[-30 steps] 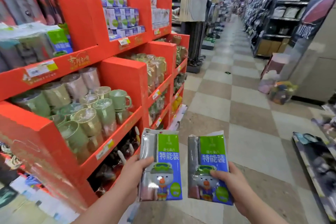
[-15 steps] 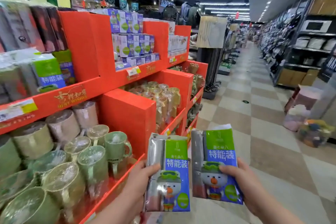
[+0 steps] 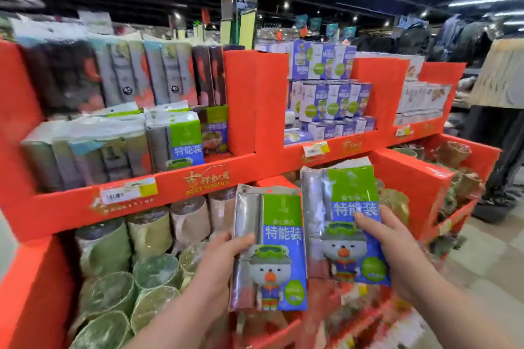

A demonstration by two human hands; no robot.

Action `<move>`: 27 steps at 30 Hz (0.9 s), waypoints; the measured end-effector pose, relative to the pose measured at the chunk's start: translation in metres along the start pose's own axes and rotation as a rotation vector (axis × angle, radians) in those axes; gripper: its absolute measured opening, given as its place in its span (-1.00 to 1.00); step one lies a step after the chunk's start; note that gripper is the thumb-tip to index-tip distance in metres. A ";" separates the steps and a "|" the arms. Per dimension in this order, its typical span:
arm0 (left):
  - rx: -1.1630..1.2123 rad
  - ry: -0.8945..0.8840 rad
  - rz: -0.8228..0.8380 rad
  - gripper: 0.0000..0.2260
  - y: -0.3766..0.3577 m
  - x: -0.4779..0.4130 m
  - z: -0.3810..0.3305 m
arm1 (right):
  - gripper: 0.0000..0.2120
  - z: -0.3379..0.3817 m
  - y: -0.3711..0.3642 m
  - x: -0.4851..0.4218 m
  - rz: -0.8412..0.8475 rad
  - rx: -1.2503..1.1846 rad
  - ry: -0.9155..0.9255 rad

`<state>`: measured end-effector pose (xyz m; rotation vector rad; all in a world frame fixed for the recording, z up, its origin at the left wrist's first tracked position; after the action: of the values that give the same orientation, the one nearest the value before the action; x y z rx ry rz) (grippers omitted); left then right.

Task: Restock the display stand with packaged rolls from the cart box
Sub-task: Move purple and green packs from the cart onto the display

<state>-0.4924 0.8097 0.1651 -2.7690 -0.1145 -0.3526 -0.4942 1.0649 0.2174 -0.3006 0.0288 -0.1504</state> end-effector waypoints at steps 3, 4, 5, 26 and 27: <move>0.058 -0.086 -0.106 -0.58 0.010 -0.010 -0.027 | -0.83 0.018 -0.041 -0.054 0.173 -0.014 0.030; 0.072 -0.122 -0.139 -0.67 0.015 -0.012 -0.034 | -0.85 0.027 -0.056 -0.070 0.232 -0.003 0.064; 0.077 -0.142 -0.178 -0.70 0.020 -0.014 -0.040 | -0.84 0.034 -0.071 -0.083 0.292 0.009 0.098; 0.240 -0.492 -0.562 -0.57 0.147 0.056 -0.131 | -0.73 -0.006 -0.344 -0.188 0.838 0.173 0.246; 0.249 -0.491 -0.578 -0.59 0.153 0.055 -0.133 | -0.72 -0.009 -0.344 -0.189 0.835 0.187 0.269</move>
<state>-0.4513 0.6223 0.2499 -2.4630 -1.0119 0.2064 -0.7308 0.7665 0.3123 -0.0617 0.3987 0.6339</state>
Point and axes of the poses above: each hand's wrist, its own x-axis away from the middle knuckle, its own y-axis out of the back of the hand, z = x × y, the point moved 8 cm from there along -x, towards the middle knuckle, and after that the axes turned 5 degrees about -x, right-handed, at the moved point
